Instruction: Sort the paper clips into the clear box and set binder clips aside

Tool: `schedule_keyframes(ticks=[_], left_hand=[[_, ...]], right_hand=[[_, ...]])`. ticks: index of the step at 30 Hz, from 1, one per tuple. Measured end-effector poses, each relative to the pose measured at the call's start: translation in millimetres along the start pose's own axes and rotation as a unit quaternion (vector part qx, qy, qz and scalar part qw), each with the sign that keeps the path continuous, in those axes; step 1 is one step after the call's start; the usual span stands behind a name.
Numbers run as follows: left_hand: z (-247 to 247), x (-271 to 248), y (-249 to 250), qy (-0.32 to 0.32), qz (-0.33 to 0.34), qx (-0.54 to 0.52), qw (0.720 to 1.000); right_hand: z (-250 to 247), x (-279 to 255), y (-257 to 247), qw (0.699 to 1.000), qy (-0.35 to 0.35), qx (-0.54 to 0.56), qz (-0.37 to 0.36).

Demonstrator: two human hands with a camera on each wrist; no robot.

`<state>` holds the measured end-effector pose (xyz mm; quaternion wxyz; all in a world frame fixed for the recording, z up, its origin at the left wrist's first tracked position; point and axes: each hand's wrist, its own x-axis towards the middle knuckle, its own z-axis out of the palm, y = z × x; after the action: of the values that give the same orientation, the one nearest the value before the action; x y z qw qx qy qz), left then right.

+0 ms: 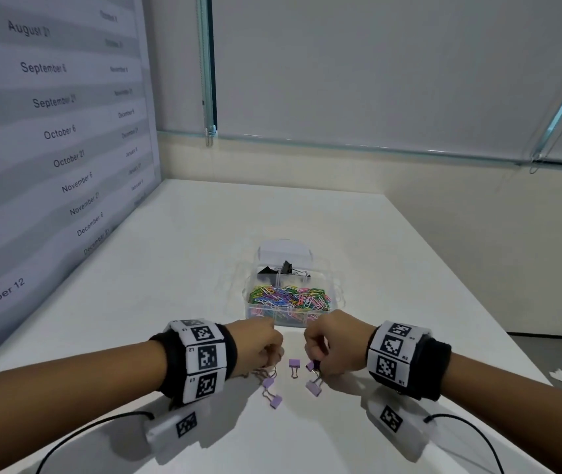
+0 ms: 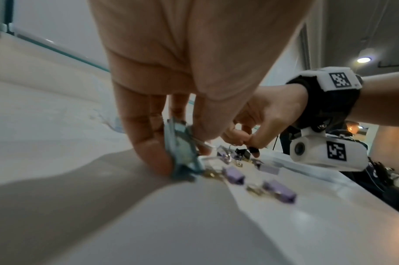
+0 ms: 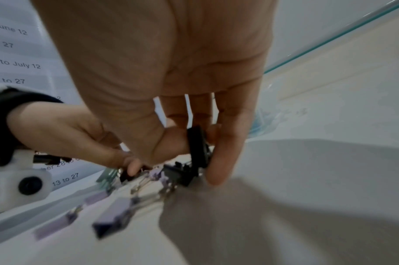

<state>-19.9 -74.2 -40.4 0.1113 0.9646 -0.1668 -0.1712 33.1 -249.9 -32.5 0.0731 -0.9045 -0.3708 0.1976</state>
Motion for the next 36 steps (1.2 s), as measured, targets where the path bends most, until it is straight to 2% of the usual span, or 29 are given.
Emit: schedule_keyframes(ticks=[4,8,12,17,21,26,29,36], left_hand=[[-4.9,1.6,-3.7,0.013,0.005,-0.009,1.0],[-3.8,0.3,-4.7,0.032,0.0,-0.031,0.999],[4.2,-4.8,-2.7,-0.001,-0.016,-0.036,0.999],[7.1,-3.1,5.6,-0.016,0.002,-0.038,0.999],[5.2,-2.0,5.2,-0.017,0.017,-0.031,0.999],[5.6,-3.3,6.2,-0.012,-0.002,0.029,1.0],[3.5,-1.0,3.2,-0.008,-0.003,0.019,1.0],[-16.5,5.0,-2.8,-0.005,0.017,-0.059,0.998]], right_hand=[[-7.3,-2.5,4.8,0.999,0.01,0.026,-0.018],[-3.9,-6.9,6.9,0.999,-0.024,0.035,-0.028],[10.3,-8.2,-0.4,0.998,-0.036,0.008,-0.051],[6.8,-8.5,-8.7,0.996,-0.034,0.021,-0.083],[8.2,-7.2,-3.8,0.999,-0.033,0.018,-0.036],[-1.9,-7.1,0.5,0.999,-0.035,0.042,0.0],[-27.6,-3.2,1.7,0.996,-0.003,0.086,-0.001],[-93.4,35.7,17.6,0.966,0.159,0.198,0.051]])
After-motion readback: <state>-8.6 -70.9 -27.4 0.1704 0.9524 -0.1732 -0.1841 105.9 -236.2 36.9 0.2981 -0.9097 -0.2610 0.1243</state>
